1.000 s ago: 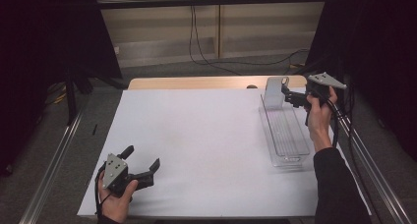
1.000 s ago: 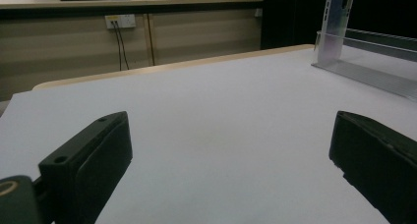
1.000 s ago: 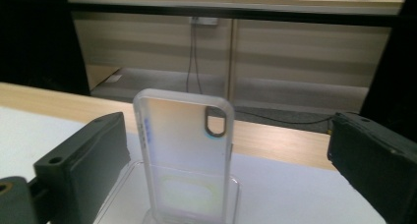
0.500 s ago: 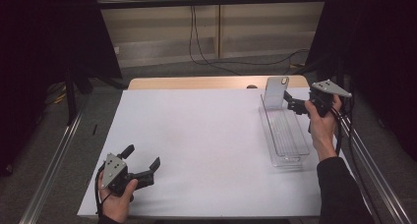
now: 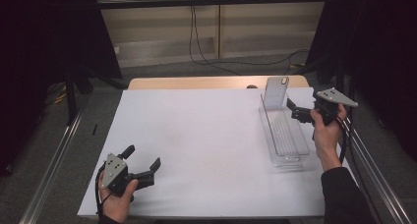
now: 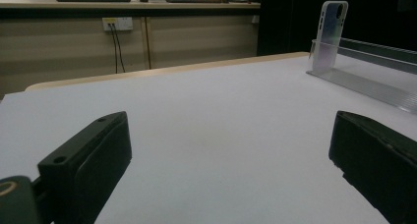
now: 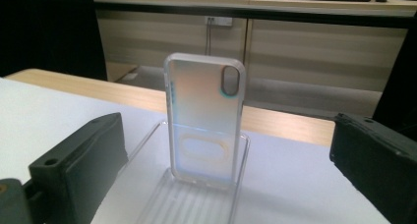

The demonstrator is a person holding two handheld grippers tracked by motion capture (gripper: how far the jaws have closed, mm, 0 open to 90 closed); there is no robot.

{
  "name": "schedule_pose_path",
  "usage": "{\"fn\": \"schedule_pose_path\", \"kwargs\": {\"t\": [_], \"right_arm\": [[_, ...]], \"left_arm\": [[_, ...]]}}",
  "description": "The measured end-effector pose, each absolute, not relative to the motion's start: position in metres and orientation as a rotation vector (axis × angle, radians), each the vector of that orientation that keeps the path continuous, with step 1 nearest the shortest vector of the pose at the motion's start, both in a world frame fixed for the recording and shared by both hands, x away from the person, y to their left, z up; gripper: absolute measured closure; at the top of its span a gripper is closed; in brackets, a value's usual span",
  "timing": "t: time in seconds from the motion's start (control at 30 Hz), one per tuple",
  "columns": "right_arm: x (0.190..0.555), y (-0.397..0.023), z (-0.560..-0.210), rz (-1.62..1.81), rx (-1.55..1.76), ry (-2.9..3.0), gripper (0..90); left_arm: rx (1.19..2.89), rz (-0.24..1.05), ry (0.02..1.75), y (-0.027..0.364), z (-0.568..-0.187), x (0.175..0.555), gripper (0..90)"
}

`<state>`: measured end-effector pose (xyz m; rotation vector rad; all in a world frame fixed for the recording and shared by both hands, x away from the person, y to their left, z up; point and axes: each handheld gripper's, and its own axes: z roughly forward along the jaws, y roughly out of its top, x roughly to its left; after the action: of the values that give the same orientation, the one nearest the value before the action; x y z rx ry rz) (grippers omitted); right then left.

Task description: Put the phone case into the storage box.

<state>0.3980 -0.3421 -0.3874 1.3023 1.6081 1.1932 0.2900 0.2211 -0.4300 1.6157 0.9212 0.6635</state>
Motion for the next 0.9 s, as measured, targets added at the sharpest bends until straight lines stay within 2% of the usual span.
{"fn": "schedule_pose_path", "kwargs": {"t": [0.9], "right_arm": [[0.347,-0.341,-0.389,1.285,1.27,1.595,0.0]], "left_arm": [[1.615,0.663,0.917,0.22,-0.429,0.288,2.2]]}}
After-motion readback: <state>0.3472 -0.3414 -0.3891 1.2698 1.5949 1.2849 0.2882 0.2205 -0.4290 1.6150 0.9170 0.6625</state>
